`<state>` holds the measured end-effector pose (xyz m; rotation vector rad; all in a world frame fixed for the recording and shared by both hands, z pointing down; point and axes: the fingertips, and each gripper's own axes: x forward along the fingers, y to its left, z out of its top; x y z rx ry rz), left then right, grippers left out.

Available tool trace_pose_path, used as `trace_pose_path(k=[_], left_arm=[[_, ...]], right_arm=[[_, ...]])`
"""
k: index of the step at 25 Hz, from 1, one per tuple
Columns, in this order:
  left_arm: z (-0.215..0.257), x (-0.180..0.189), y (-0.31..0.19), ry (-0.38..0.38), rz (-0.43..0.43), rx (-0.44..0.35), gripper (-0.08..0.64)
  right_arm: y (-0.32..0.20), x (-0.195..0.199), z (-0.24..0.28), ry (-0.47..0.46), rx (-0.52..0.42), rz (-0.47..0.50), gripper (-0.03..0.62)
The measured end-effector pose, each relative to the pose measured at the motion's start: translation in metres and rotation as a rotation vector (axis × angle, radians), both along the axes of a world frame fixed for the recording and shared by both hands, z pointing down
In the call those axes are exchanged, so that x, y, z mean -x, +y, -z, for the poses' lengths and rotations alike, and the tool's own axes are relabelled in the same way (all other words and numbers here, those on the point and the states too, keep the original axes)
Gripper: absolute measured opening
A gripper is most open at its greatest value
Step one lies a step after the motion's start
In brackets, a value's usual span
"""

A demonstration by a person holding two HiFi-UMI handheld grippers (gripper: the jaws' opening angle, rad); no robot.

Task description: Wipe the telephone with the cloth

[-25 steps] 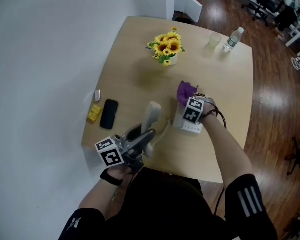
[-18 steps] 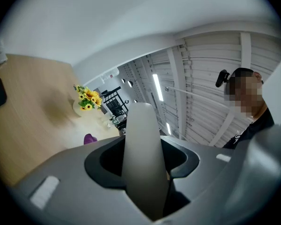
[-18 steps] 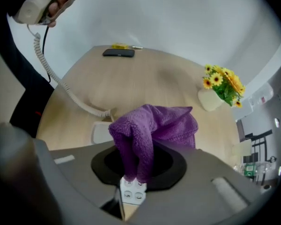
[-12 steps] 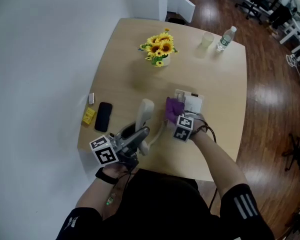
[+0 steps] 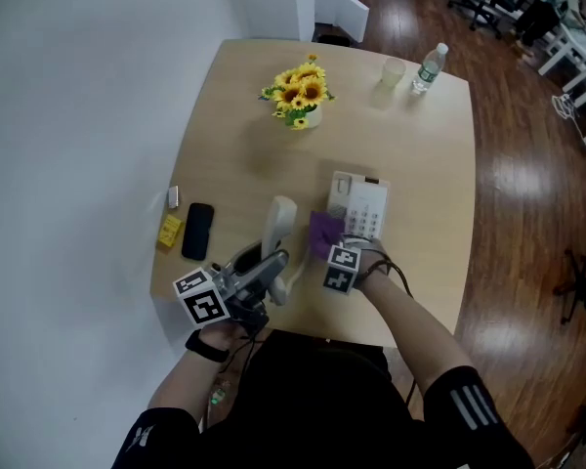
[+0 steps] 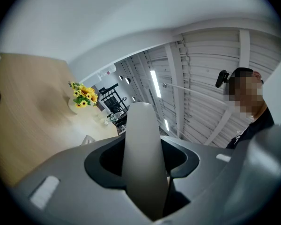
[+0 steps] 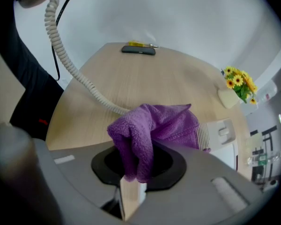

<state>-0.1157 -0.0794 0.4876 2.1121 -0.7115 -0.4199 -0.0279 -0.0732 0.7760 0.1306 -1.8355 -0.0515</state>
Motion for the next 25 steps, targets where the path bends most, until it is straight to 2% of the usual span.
trace_pose_path(k=[3, 6, 8, 9, 12, 15, 18, 22, 25], left_arm=[[-0.001, -0.001, 0.002, -0.002, 0.000, 0.001, 0.206], [-0.005, -0.003, 0.000, -0.020, 0.002, 0.007, 0.206], [-0.014, -0.005, -0.004, -0.056, 0.007, 0.020, 0.206], [-0.022, -0.006, -0.007, -0.084, 0.011, 0.028, 0.206], [-0.058, -0.010, -0.019, -0.198, 0.039, 0.067, 0.206], [-0.096, -0.018, -0.040, -0.353, 0.098, 0.143, 0.206], [-0.127, -0.033, -0.064, -0.485, 0.148, 0.192, 0.205], [-0.161, -0.062, -0.091, -0.562, 0.168, 0.243, 0.206], [-0.181, -0.082, -0.102, -0.658, 0.168, 0.256, 0.206]], right_arm=[[0.009, 0.001, 0.007, -0.046, 0.126, -0.059, 0.074], [0.043, -0.002, 0.013, -0.076, 0.269, -0.036, 0.072], [0.063, -0.004, 0.022, -0.128, 0.286, -0.030, 0.072], [0.068, -0.005, 0.032, -0.182, 0.281, -0.063, 0.072], [0.065, -0.021, 0.076, -0.393, 0.214, -0.256, 0.074], [0.052, -0.059, 0.125, -0.550, 0.080, -0.433, 0.075], [0.043, -0.104, 0.165, -0.624, -0.046, -0.556, 0.075], [0.034, -0.158, 0.196, -0.669, -0.204, -0.690, 0.074], [0.036, -0.187, 0.208, -0.696, -0.258, -0.770, 0.074]])
